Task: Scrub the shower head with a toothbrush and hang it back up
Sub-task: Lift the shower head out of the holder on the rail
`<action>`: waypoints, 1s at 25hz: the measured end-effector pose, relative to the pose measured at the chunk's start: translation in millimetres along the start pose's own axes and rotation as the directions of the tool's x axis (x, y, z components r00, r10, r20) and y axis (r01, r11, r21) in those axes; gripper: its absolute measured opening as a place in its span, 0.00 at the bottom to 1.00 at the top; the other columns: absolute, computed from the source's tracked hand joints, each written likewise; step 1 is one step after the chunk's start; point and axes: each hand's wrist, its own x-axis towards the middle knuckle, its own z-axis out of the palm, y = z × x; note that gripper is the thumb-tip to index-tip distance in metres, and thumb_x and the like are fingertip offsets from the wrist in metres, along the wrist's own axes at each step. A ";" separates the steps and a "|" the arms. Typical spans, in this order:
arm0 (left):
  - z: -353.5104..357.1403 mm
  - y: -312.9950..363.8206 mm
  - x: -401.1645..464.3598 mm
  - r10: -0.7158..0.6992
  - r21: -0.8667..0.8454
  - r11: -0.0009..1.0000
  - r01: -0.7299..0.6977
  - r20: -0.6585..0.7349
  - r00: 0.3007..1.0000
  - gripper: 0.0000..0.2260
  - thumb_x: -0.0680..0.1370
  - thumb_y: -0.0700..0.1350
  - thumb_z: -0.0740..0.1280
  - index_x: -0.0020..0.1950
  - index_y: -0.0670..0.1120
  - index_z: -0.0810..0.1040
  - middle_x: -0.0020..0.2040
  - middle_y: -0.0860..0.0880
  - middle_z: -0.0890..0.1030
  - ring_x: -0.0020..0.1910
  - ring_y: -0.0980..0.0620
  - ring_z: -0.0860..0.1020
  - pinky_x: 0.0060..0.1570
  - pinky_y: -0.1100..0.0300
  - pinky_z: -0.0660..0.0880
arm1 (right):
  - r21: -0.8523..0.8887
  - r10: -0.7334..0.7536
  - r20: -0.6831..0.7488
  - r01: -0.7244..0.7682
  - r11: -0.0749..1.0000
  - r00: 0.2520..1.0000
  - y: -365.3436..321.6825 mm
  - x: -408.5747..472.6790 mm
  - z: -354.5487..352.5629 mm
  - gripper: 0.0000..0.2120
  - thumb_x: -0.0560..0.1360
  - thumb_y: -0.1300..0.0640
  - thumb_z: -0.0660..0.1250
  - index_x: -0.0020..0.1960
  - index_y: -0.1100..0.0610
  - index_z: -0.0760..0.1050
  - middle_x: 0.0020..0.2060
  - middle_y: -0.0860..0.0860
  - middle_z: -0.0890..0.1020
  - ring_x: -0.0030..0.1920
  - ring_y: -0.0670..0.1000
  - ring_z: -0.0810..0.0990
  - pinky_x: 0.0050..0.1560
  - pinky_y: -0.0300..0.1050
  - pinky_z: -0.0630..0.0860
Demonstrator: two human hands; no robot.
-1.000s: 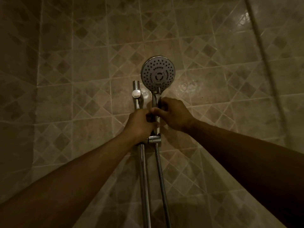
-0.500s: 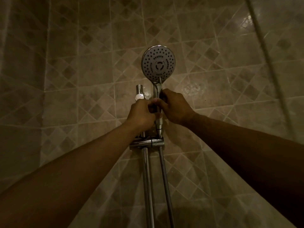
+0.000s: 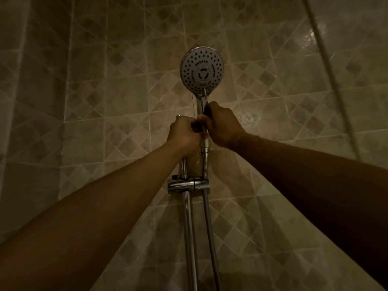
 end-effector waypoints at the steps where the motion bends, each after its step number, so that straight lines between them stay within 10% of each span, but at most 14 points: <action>1: 0.5 1.1 1.2 -0.002 -0.010 1.000 0.002 0.001 1.000 0.06 0.72 0.37 0.76 0.48 0.43 0.85 0.45 0.45 0.86 0.47 0.47 0.85 0.50 0.45 0.83 | -0.004 0.005 -0.001 -0.005 1.000 1.000 -0.7 0.8 -1.0 0.12 0.81 0.53 0.62 0.55 0.63 0.72 0.49 0.59 0.81 0.45 0.55 0.77 0.42 0.47 0.71; 25: 52.9 1.4 -18.2 0.031 -0.125 0.992 -0.008 0.184 0.982 0.11 0.75 0.35 0.73 0.55 0.45 0.80 0.48 0.46 0.84 0.50 0.47 0.84 0.50 0.48 0.83 | -0.069 0.086 0.041 -0.083 0.994 0.995 43.2 -29.4 -21.1 0.13 0.80 0.48 0.64 0.50 0.58 0.73 0.41 0.51 0.80 0.39 0.48 0.78 0.36 0.41 0.74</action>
